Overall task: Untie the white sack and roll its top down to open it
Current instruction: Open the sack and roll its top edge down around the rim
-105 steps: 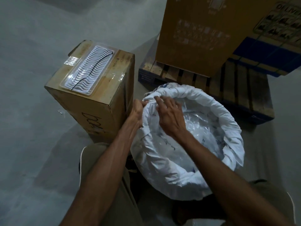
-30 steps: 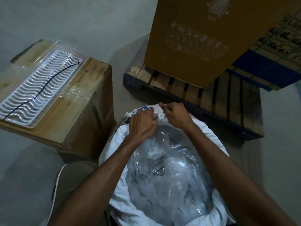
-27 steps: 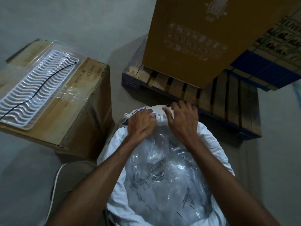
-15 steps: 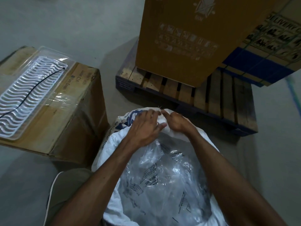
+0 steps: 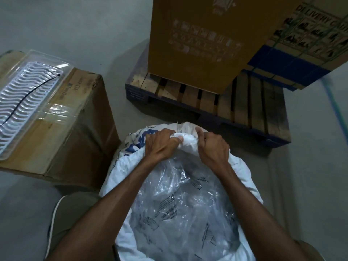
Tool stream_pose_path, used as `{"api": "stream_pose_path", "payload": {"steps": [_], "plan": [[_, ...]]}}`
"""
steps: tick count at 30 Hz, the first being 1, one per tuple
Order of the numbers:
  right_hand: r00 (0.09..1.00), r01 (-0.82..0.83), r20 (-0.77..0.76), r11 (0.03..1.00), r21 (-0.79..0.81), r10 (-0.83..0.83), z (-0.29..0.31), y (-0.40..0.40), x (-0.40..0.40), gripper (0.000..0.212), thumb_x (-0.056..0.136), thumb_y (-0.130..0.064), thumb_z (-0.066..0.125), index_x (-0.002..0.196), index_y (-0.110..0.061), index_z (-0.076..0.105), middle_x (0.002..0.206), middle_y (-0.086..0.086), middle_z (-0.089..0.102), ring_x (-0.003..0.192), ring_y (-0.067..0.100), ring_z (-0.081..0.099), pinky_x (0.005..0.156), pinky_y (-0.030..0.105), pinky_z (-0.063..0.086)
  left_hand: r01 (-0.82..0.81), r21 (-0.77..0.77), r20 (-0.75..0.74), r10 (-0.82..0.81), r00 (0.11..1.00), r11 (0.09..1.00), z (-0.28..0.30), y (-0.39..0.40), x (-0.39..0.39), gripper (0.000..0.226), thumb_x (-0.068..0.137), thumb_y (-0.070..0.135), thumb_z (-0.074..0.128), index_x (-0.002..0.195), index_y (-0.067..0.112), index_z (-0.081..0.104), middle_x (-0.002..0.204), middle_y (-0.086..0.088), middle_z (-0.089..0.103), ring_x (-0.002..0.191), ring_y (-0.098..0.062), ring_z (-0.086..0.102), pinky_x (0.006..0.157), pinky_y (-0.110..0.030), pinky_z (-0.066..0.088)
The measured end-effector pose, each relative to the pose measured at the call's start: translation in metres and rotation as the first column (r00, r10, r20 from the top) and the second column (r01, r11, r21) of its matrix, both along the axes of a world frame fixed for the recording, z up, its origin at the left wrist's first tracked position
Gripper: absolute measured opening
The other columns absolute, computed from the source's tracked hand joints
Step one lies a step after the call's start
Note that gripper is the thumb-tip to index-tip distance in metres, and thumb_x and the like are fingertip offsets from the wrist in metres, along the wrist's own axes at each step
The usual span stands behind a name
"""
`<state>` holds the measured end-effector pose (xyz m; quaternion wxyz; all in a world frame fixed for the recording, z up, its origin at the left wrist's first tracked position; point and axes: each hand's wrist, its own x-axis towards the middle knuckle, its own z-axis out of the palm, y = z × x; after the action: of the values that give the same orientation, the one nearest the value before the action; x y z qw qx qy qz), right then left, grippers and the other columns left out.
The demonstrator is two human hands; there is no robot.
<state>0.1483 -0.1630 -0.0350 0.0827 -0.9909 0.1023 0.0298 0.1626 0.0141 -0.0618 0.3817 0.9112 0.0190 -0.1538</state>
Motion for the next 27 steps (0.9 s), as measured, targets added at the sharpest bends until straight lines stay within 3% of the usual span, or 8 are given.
{"api": "stream_pose_path", "payload": {"steps": [4, 6, 9, 14, 16, 19, 23, 27], "plan": [[0.960, 0.057, -0.279, 0.983, 0.177, -0.006, -0.006, -0.012, 0.023, 0.071, 0.106, -0.063, 0.021, 0.124, -0.009, 0.064, 0.127, 0.020, 0.064, 0.113, 0.035, 0.059, 0.098, 0.044, 0.044, 0.137, 0.227, 0.160, -0.176, 0.971, 0.964, -0.003, 0.004, -0.010, 0.064, 0.095, 0.069, 0.032, 0.132, 0.022, 0.054, 0.128, -0.008, 0.063, 0.121, -0.029, 0.055, 0.108, -0.052, 0.030], [0.885, 0.041, -0.462, 0.978, 0.206, 0.060, -0.009, -0.016, 0.037, 0.067, 0.107, -0.060, 0.020, 0.155, -0.018, 0.042, 0.153, 0.020, 0.048, 0.136, 0.038, 0.048, 0.115, 0.046, 0.036, 0.191, 0.348, 0.306, -0.304, 0.902, 0.918, -0.006, 0.000, -0.018, 0.069, 0.094, 0.073, 0.031, 0.144, 0.026, 0.042, 0.139, -0.008, 0.051, 0.135, -0.028, 0.043, 0.117, -0.061, 0.020], [0.810, 0.198, -0.585, 0.916, 0.350, 0.049, -0.001, -0.019, 0.045, 0.076, 0.105, -0.066, 0.021, 0.154, -0.012, 0.045, 0.154, 0.019, 0.048, 0.139, 0.036, 0.048, 0.119, 0.047, 0.031, 0.294, 0.409, 0.417, -0.463, 0.782, 0.864, -0.011, -0.011, -0.020, 0.061, 0.099, 0.062, 0.034, 0.149, 0.027, 0.040, 0.150, -0.005, 0.046, 0.143, -0.027, 0.037, 0.120, -0.065, 0.012], [0.907, 0.028, -0.405, 0.943, 0.331, 0.115, -0.004, -0.035, 0.027, 0.068, 0.107, -0.060, 0.023, 0.134, -0.014, 0.064, 0.138, 0.020, 0.062, 0.130, 0.037, 0.055, 0.106, 0.042, 0.041, 0.302, 0.558, 0.369, -0.557, 0.744, 0.773, -0.013, -0.033, -0.012, 0.043, 0.099, 0.043, 0.046, 0.133, 0.019, 0.056, 0.123, -0.005, 0.067, 0.120, -0.026, 0.056, 0.117, -0.058, 0.022], [0.984, -0.055, -0.162, 0.987, 0.152, 0.080, -0.007, -0.038, 0.008, 0.068, 0.106, -0.062, 0.022, 0.117, -0.015, 0.069, 0.120, 0.015, 0.069, 0.116, 0.034, 0.062, 0.094, 0.041, 0.044, 0.282, 0.547, 0.322, -0.509, 0.798, 0.788, -0.009, -0.038, -0.002, 0.038, 0.097, 0.040, 0.043, 0.125, 0.019, 0.057, 0.118, -0.007, 0.069, 0.116, -0.026, 0.058, 0.112, -0.052, 0.029], [0.999, -0.041, 0.002, 0.995, -0.096, 0.041, -0.014, -0.043, -0.018, 0.065, 0.105, -0.062, 0.021, 0.129, -0.018, 0.062, 0.127, 0.009, 0.066, 0.115, 0.031, 0.060, 0.096, 0.046, 0.044, 0.201, 0.464, 0.297, -0.365, 0.882, 0.863, -0.006, -0.043, 0.011, 0.035, 0.096, 0.038, 0.038, 0.109, 0.018, 0.063, 0.101, -0.009, 0.072, 0.098, -0.028, 0.064, 0.098, -0.047, 0.040], [0.998, 0.051, -0.023, 0.998, -0.023, -0.052, -0.031, -0.058, -0.019, 0.063, 0.107, -0.059, 0.024, 0.120, -0.013, 0.066, 0.112, 0.013, 0.073, 0.103, 0.033, 0.068, 0.083, 0.041, 0.050, 0.276, 0.426, 0.187, -0.382, 0.905, 0.862, -0.006, -0.051, 0.021, 0.040, 0.093, 0.042, 0.033, 0.104, 0.018, 0.063, 0.096, -0.012, 0.071, 0.088, -0.031, 0.064, 0.084, -0.041, 0.046], [0.953, 0.198, -0.283, 0.932, 0.304, -0.110, -0.039, -0.072, 0.007, 0.081, 0.103, -0.069, 0.018, 0.132, -0.007, 0.062, 0.133, 0.020, 0.064, 0.121, 0.037, 0.061, 0.101, 0.043, 0.046, 0.442, 0.492, 0.075, -0.543, 0.837, 0.750, 0.004, -0.047, 0.033, 0.050, 0.095, 0.052, 0.034, 0.127, 0.017, 0.053, 0.121, -0.016, 0.066, 0.108, -0.033, 0.059, 0.095, -0.047, 0.047]]}}
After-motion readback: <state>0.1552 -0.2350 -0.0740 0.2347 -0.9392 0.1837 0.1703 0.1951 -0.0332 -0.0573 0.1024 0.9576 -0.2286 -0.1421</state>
